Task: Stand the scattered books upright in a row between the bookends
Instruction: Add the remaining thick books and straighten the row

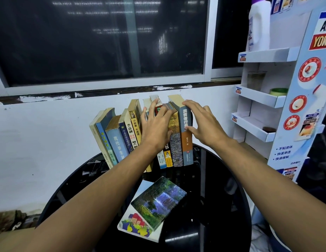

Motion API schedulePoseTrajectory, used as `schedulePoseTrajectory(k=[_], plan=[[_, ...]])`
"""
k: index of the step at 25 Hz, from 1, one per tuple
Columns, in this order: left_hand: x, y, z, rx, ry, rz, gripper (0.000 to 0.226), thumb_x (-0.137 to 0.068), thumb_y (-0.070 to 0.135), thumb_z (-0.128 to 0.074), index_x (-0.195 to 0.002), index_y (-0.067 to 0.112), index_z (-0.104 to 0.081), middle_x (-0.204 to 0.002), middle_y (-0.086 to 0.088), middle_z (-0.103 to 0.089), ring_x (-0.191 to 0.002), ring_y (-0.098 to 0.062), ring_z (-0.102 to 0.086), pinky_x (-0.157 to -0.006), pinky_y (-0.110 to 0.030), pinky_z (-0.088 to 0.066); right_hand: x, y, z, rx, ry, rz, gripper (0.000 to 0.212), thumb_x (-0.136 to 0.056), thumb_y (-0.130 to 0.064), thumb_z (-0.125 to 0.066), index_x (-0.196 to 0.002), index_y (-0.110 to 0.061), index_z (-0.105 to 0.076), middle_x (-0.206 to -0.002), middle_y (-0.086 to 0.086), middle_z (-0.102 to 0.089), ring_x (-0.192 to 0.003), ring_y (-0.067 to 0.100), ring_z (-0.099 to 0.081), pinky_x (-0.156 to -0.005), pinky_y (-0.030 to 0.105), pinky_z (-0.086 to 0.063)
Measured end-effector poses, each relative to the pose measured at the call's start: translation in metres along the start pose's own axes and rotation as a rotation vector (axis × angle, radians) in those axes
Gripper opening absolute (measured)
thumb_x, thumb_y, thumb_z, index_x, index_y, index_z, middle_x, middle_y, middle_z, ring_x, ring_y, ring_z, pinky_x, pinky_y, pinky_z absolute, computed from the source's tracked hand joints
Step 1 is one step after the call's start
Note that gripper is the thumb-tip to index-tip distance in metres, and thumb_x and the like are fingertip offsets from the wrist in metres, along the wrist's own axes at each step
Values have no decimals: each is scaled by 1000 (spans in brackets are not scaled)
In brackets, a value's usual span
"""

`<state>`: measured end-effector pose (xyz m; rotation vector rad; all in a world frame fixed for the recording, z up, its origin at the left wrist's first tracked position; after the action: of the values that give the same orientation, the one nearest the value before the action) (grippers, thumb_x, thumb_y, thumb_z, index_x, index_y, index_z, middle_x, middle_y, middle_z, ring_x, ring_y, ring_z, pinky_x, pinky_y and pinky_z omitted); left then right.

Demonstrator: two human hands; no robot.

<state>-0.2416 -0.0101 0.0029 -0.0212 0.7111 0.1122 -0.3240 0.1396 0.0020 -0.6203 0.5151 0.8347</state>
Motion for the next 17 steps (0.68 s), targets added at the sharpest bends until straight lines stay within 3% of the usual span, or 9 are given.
schedulePoseTrajectory(k=[5,8,12,17], plan=[[4,-3,8,5,-68,-53,78,-86,31,-75,-152,30,-34,-157,4,-34,-156,-26,4,-122,-60,-6,2,-9,6,66,-42,-19,84,-87,-25,-76,-153,-32,-25,-160,-12,-26,-125,20,-39,-100,47,-45],[10,-9,26,99,-21,-82,79,-87,31,-75,-154,26,-33,-158,3,-33,-156,-21,-5,-125,-54,-6,7,-21,16,86,-33,-20,84,-89,-36,-73,-156,-27,-23,-162,-8,-25,-134,22,-33,-106,50,-38],[27,-31,47,86,142,-43,80,-84,37,-77,-152,27,-36,-158,4,-34,-155,-20,-9,-121,-56,0,13,-50,23,75,30,59,79,-90,-43,-70,-155,-27,-28,-156,-6,-32,-136,18,-33,-108,46,-34],[39,-50,50,-15,82,40,84,-85,50,-73,-155,29,-30,-161,7,-30,-156,-18,-1,-114,-62,8,3,-86,10,116,22,127,76,-90,-47,-67,-153,-27,-31,-153,-7,-37,-136,14,-34,-103,42,-31]])
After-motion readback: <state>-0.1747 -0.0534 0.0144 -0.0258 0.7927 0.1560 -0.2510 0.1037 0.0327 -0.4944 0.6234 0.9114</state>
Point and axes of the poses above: each hand's wrist, its own x-axis away from the middle knuckle, its own z-axis out of the back of the hand, y = z × x, the point moved 3 cm from there along -x, towards the middle knuckle
